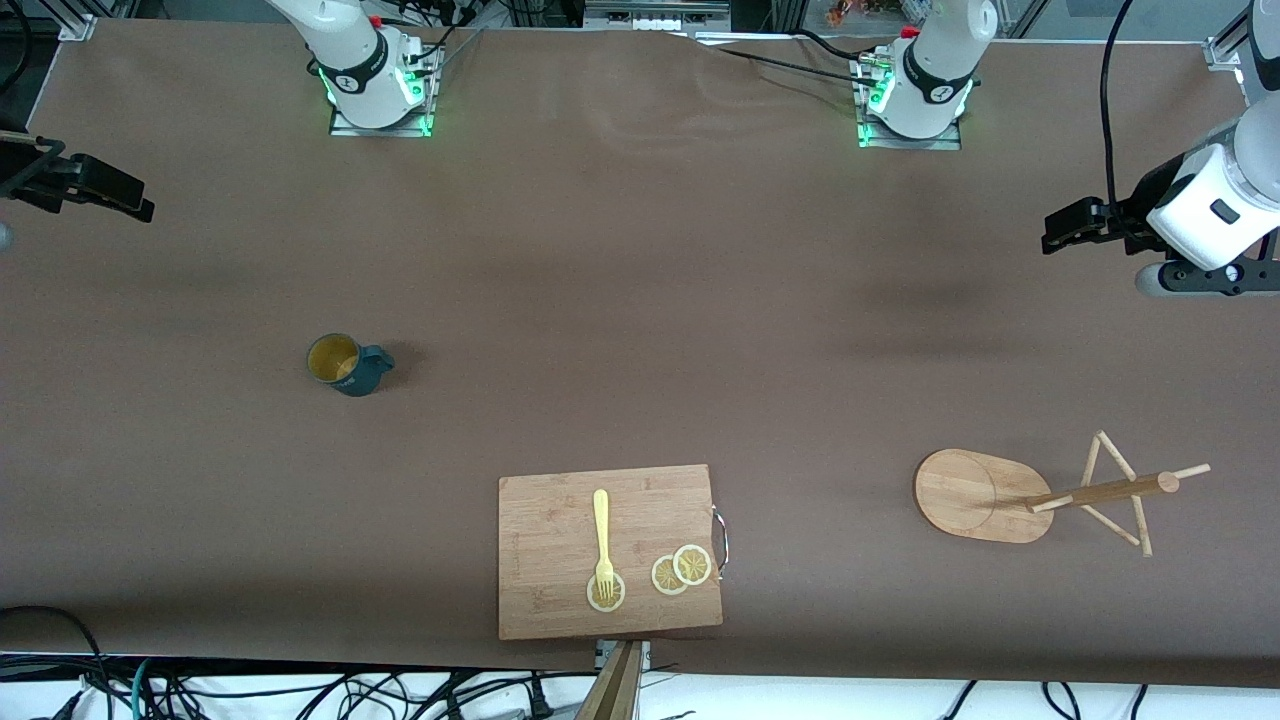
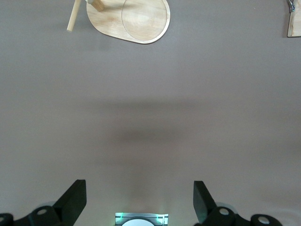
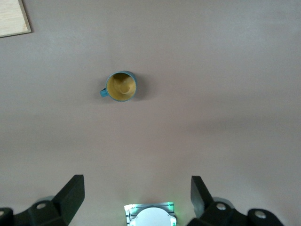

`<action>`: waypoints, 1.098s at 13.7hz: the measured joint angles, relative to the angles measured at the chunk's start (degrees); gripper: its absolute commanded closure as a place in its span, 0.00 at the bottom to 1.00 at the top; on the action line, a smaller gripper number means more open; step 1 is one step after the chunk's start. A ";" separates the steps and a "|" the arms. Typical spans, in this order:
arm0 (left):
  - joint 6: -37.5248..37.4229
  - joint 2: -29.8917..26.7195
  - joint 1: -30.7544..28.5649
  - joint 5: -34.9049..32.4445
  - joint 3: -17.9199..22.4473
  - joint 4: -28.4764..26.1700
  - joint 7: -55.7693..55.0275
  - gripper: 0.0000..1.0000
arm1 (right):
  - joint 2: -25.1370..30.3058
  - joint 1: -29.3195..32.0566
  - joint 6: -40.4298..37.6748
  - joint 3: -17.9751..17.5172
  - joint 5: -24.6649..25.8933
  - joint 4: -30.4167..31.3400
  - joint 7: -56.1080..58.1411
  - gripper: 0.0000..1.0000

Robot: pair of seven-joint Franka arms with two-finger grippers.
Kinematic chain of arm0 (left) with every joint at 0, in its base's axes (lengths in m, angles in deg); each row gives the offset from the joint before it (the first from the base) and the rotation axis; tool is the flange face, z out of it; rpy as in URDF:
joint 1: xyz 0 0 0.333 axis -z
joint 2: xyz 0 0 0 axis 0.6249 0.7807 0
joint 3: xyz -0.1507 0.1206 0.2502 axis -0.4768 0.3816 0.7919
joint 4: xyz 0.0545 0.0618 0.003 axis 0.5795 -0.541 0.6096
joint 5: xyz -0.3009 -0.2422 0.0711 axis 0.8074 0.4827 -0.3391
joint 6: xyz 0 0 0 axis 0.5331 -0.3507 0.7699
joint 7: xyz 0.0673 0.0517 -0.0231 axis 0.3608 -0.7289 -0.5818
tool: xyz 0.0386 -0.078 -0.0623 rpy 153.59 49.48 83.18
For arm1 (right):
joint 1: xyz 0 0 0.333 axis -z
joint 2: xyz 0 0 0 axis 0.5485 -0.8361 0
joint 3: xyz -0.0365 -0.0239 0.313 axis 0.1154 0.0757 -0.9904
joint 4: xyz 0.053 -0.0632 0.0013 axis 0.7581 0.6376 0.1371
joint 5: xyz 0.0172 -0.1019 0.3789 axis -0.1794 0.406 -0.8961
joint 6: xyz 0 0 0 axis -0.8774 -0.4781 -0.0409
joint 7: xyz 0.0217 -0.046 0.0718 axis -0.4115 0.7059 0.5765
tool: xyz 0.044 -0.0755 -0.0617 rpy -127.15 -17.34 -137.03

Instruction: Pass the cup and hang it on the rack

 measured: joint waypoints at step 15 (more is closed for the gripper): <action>1.34 -0.05 7.49 0.00 8.46 0.79 0.00 0.00 | -15.59 0.04 8.71 -0.07 0.27 2.95 -0.10 0.00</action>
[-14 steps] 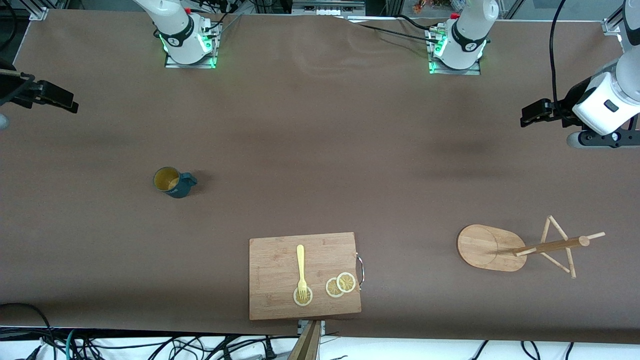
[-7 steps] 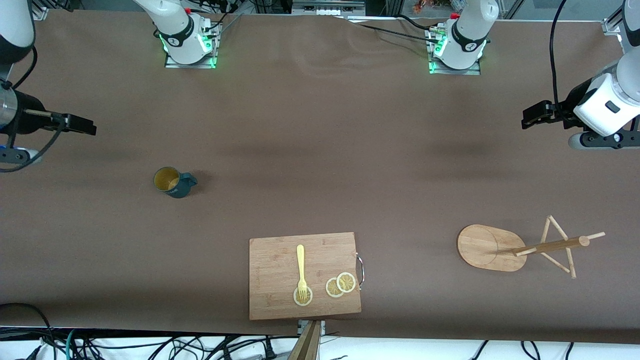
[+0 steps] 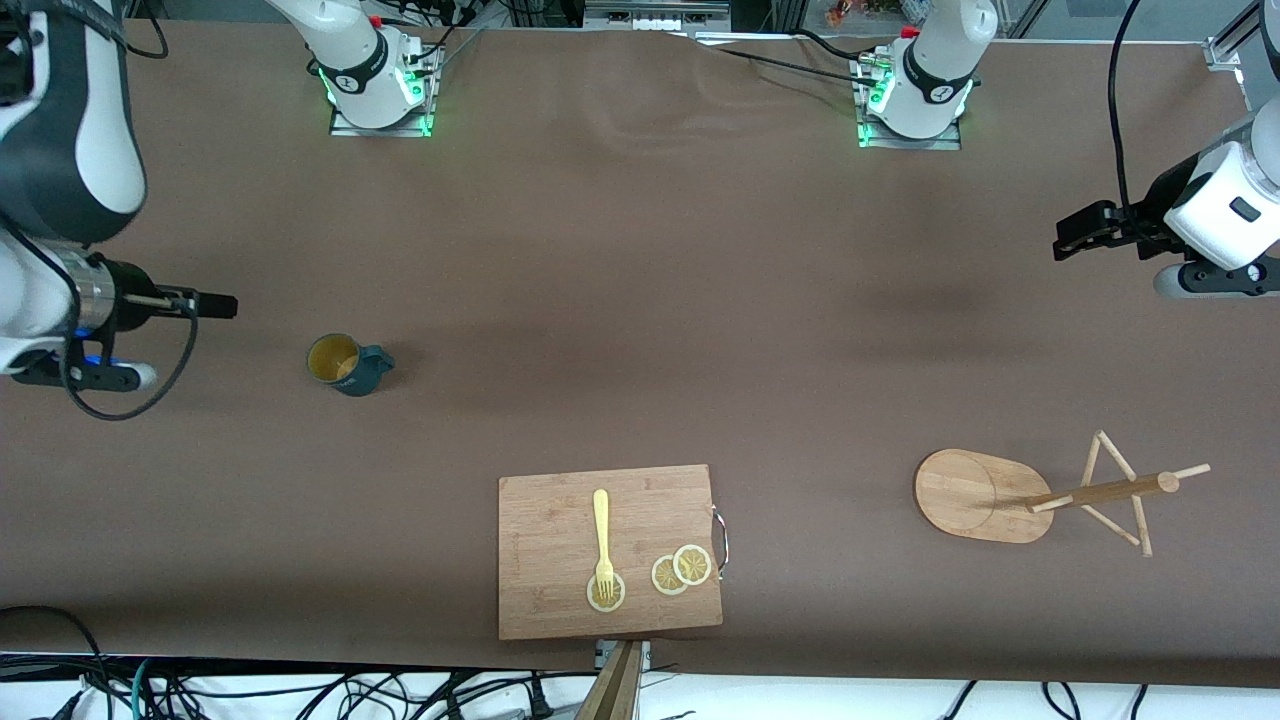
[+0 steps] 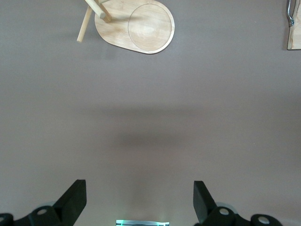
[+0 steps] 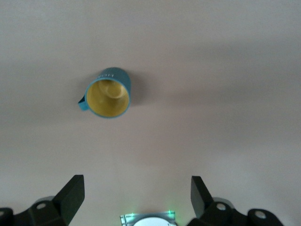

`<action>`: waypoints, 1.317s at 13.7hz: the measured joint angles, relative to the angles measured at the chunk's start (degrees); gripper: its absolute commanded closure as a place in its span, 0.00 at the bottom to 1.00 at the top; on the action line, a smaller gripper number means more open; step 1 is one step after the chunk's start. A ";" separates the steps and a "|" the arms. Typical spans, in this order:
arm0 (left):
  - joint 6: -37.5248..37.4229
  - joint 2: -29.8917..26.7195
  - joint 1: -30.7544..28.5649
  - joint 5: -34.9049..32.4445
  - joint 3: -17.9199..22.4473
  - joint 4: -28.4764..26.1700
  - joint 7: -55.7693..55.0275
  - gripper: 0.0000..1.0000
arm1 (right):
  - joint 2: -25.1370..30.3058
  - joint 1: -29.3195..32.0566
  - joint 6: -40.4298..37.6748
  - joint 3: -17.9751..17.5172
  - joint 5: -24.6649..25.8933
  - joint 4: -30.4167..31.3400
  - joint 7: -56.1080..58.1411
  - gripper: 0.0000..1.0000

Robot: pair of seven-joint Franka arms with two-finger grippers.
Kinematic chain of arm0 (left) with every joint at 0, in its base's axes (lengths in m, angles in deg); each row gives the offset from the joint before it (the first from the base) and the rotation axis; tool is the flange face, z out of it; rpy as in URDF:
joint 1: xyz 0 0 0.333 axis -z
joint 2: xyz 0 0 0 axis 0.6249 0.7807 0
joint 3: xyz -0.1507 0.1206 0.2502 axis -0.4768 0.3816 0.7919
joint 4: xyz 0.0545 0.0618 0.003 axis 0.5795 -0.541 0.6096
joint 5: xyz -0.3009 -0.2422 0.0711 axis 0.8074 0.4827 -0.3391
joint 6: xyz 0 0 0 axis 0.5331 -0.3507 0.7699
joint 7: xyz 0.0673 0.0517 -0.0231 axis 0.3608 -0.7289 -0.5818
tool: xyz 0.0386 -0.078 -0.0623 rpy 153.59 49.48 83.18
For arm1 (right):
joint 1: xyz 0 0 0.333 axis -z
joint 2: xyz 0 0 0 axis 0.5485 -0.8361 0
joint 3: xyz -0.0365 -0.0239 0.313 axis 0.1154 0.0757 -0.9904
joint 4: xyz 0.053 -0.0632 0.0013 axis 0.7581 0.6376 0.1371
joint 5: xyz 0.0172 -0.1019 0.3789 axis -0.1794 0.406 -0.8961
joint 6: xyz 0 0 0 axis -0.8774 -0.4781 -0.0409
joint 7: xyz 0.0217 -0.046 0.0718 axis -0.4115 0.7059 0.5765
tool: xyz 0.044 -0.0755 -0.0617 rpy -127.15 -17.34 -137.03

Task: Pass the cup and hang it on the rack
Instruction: 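Move the right gripper toward the teal mug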

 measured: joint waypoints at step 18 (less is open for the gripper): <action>-0.27 0.04 0.01 0.00 -0.48 0.10 0.00 0.00 | -1.56 -0.16 40.04 -0.67 0.02 28.17 1.08 0.00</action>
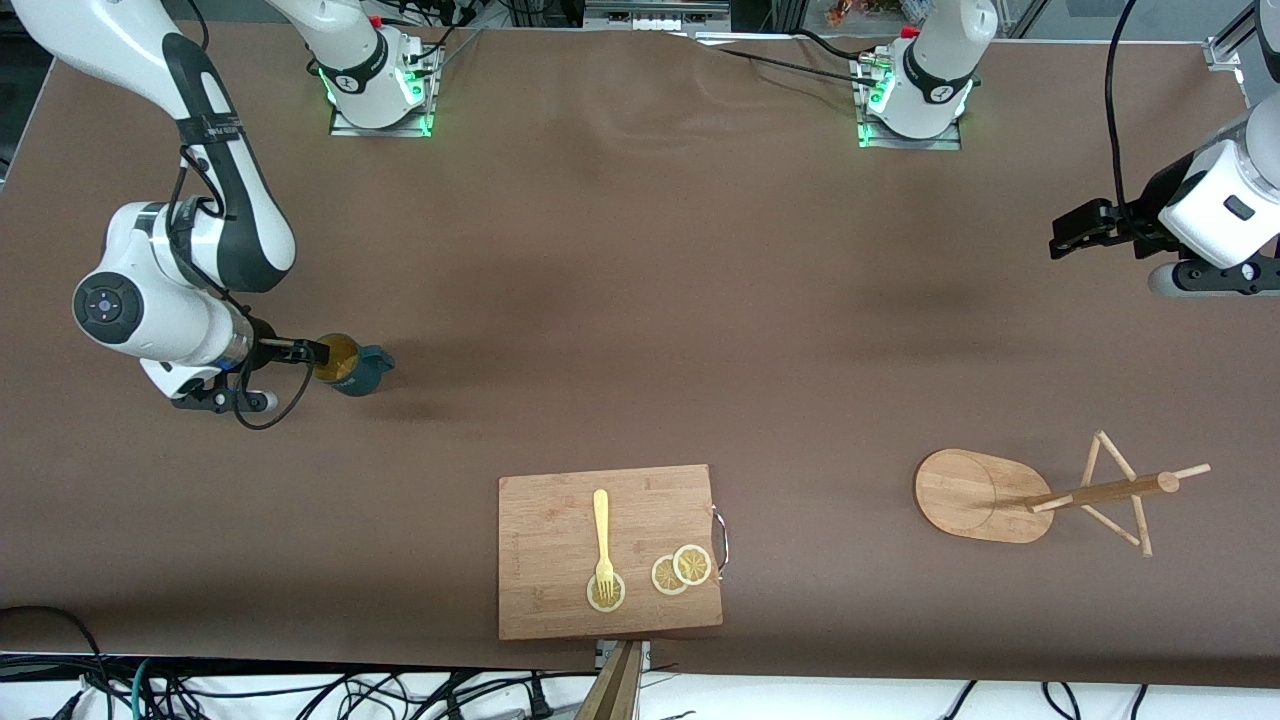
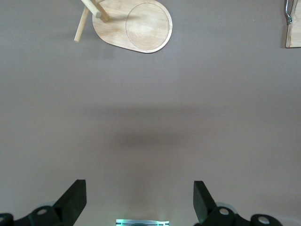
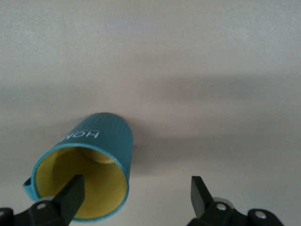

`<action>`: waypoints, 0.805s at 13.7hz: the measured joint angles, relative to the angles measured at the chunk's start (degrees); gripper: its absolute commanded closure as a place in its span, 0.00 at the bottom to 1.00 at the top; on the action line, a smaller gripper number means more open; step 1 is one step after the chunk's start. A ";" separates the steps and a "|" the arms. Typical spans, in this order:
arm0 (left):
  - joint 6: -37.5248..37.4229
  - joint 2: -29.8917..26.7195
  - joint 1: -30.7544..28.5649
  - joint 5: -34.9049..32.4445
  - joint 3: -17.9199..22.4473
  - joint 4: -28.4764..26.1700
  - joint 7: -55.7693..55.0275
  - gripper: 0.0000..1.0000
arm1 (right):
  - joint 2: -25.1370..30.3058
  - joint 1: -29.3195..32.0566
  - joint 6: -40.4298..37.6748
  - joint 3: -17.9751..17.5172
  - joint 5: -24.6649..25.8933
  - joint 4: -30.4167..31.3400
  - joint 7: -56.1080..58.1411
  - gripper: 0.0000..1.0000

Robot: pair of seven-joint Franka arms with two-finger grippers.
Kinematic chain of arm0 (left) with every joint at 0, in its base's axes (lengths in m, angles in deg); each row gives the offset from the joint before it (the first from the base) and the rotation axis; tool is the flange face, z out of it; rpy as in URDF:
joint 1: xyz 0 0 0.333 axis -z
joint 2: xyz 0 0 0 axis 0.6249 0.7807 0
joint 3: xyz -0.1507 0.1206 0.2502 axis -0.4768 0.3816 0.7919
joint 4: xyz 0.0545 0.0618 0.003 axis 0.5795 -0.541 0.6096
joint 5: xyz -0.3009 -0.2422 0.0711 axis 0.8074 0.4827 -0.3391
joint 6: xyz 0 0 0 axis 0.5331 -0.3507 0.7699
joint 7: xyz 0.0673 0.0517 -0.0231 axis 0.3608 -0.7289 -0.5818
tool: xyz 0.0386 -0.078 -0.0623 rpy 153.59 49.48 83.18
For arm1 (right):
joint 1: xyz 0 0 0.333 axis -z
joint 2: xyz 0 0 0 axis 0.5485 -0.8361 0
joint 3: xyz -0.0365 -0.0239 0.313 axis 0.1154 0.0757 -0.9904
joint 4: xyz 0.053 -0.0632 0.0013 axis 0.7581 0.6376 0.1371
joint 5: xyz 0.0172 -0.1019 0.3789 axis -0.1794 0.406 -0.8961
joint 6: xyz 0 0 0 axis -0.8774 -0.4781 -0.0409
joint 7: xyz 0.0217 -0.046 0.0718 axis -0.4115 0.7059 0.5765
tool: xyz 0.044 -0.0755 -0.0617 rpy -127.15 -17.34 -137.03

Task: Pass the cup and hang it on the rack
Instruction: 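Move the right gripper toward the teal mug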

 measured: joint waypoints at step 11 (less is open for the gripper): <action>-0.69 0.02 0.00 0.00 -0.18 0.00 0.00 0.00 | -0.97 -0.02 2.74 -0.23 -0.02 1.61 1.15 1.00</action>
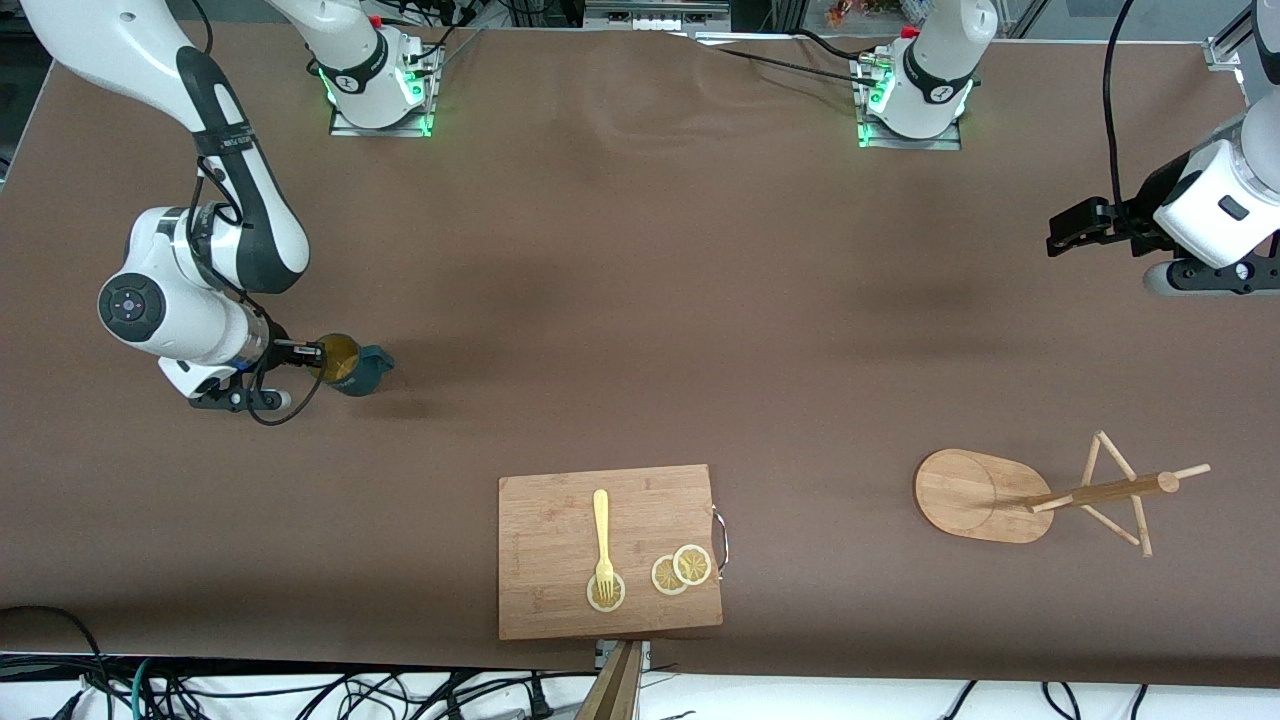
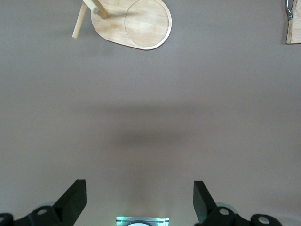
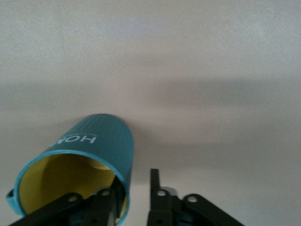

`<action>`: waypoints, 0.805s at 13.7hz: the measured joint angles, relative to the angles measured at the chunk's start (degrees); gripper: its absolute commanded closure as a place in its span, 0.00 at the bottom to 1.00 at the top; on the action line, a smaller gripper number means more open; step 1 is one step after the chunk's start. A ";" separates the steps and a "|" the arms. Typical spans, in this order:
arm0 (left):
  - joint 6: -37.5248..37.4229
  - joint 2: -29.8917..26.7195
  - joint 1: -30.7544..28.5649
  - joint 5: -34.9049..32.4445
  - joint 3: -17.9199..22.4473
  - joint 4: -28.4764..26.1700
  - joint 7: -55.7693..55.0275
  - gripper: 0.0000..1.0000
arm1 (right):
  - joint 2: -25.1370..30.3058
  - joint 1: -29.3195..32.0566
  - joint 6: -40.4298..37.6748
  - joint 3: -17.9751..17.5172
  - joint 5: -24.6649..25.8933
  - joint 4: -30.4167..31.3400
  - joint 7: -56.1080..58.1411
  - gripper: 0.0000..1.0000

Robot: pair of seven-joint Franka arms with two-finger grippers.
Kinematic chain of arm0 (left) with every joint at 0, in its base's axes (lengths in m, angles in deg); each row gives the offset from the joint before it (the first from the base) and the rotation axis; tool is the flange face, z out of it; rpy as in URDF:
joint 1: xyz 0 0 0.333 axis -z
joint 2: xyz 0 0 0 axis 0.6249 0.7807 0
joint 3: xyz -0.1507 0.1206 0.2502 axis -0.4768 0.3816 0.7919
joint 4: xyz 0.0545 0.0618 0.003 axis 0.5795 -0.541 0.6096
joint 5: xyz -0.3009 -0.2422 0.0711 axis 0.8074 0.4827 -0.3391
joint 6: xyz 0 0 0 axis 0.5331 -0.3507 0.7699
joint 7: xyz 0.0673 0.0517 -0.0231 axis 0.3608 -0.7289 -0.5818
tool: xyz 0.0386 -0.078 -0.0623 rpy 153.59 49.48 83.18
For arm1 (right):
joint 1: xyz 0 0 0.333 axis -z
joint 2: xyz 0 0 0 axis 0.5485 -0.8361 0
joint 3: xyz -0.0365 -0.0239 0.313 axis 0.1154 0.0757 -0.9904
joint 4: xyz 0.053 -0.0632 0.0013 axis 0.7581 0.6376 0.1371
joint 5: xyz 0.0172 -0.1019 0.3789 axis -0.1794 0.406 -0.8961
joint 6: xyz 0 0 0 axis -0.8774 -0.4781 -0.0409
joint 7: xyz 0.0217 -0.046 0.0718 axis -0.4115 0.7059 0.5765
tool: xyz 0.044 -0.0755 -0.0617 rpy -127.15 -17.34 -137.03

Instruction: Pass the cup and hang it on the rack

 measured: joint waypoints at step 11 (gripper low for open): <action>-0.32 0.00 0.00 0.00 -0.01 0.00 0.00 0.00 | 0.58 -1.71 -11.09 -8.00 -1.78 -12.92 -1.08 1.00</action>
